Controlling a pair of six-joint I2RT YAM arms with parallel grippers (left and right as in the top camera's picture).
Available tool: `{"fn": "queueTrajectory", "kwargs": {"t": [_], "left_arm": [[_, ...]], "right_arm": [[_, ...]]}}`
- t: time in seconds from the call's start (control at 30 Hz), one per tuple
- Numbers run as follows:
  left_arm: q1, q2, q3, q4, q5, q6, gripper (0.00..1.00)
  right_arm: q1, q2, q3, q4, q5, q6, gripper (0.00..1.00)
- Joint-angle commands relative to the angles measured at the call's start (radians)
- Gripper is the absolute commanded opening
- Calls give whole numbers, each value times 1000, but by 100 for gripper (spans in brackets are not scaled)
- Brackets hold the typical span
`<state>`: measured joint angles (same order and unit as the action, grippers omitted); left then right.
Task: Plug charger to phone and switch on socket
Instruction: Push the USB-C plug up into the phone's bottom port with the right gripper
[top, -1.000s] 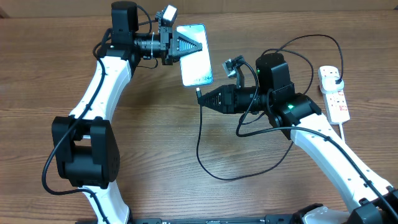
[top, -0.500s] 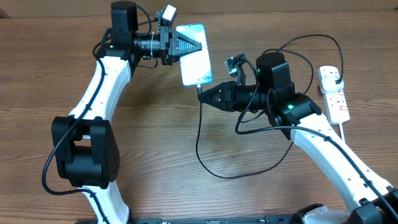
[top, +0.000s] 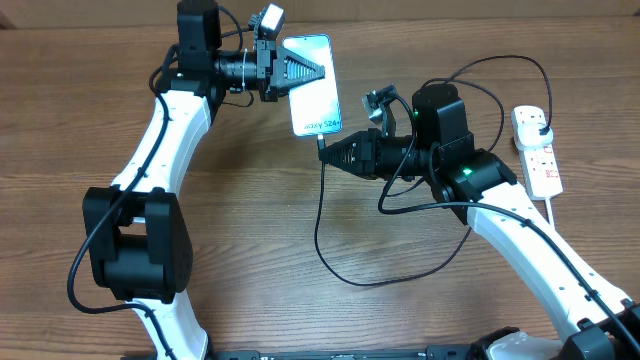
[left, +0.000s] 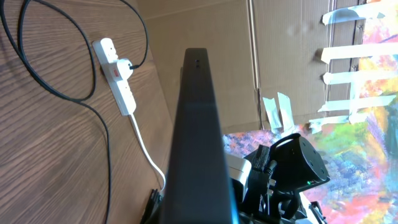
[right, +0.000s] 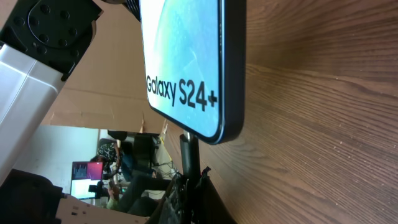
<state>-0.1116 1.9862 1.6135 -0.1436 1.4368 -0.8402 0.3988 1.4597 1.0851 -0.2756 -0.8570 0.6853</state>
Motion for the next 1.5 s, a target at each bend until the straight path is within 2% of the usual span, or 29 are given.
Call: {"fn": "queueTrajectory", "kwargs": {"t": [0.0, 0.83, 1.47], "left_arm": [[-7, -11, 5, 8, 50, -21, 4], [-15, -11, 5, 29, 89, -55, 4], [-20, -11, 5, 29, 128, -54, 4]], "right_arm": [[-6, -10, -4, 15, 3, 8, 4], [-6, 7, -4, 43, -8, 23, 4], [-8, 27, -4, 156, -15, 52, 4]]}}
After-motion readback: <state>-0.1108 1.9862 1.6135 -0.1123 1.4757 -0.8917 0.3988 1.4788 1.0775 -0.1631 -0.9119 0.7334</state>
